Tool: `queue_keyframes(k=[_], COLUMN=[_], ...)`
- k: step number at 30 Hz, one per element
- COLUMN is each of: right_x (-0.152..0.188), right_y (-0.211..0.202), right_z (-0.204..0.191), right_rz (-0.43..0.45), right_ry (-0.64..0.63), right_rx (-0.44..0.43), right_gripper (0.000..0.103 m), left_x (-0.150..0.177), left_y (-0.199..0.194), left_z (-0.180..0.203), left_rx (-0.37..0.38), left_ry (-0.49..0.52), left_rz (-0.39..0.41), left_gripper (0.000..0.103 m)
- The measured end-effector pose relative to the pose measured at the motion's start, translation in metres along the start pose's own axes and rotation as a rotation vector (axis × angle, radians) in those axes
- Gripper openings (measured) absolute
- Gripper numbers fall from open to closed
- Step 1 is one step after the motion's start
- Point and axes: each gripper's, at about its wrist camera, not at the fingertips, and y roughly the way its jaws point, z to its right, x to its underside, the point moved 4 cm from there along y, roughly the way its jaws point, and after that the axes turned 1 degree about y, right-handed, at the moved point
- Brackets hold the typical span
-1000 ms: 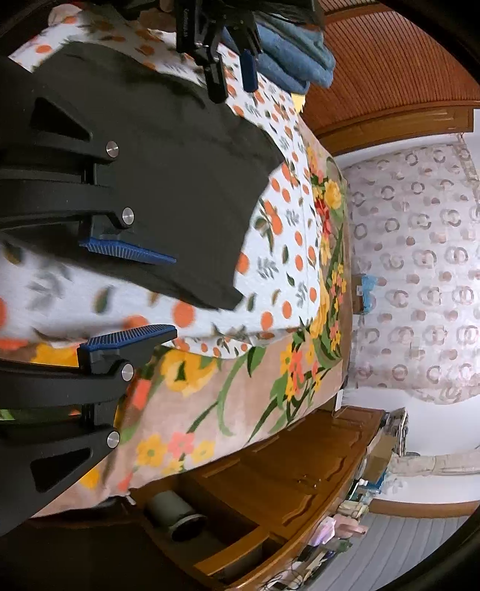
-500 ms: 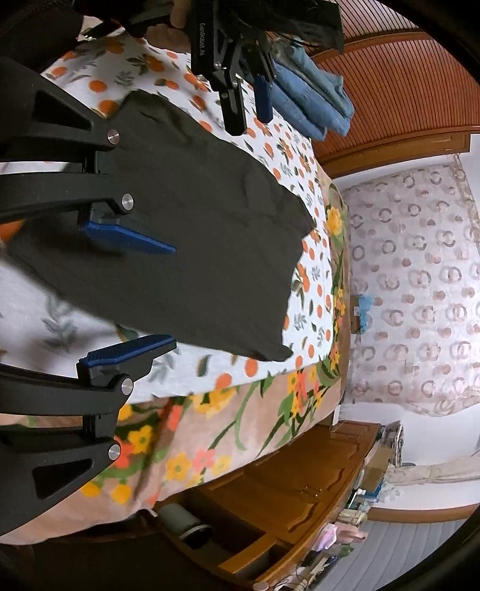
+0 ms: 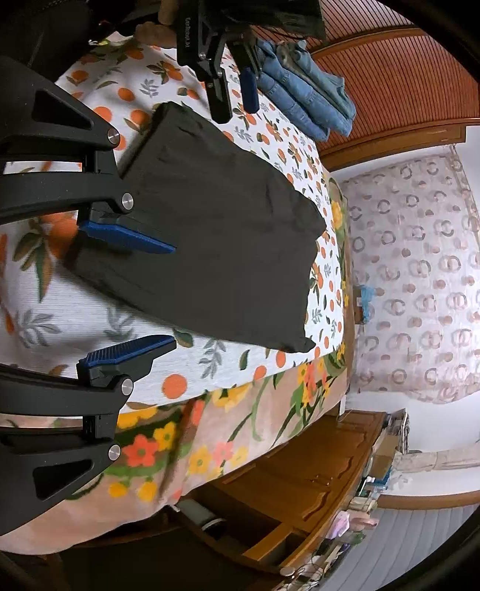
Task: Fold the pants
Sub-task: 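Move the left gripper to the garment hem and close on it, then close the right gripper on the pants cuffs while the left gripper holds them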
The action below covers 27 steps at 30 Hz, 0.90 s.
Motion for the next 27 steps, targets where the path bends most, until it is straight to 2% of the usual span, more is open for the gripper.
queue_keyframes(k=[3,8,18,21,24,26,27], right_x=[0.002,0.009,0.015,0.017,0.017,0.016,0.015], right_y=[0.0,0.002,0.003,0.005,0.005,0.004,0.004], right_z=[0.001,0.002,-0.003,-0.004,-0.004,-0.004,-0.004], right_rz=[-0.005,-0.012,-0.019,-0.025,-0.027,-0.024,-0.023], right_ry=[0.008,0.034,0.036,0.034,0.033,0.033,0.032], right_rx=[-0.006,-0.022,-0.035,-0.037,-0.037,-0.037,-0.035], right_gripper=[0.048,0.048,0.048,0.048,0.048,0.048,0.048], left_x=[0.007,0.017,0.032,0.033,0.034,0.033,0.033], left_y=[0.0,0.001,0.009,0.007,0.006,0.004,0.001], left_z=[0.006,0.017,0.027,0.03,0.033,0.035,0.035], left_rx=[0.017,0.045,0.095,0.105,0.131,0.146,0.135], left_ry=[0.004,0.01,-0.019,-0.015,-0.01,-0.005,-0.003], left_rz=[-0.014,-0.036,-0.095,-0.094,-0.093,-0.084,-0.072], left_gripper=[0.075,0.064,0.063,0.055,0.041,0.024,0.02])
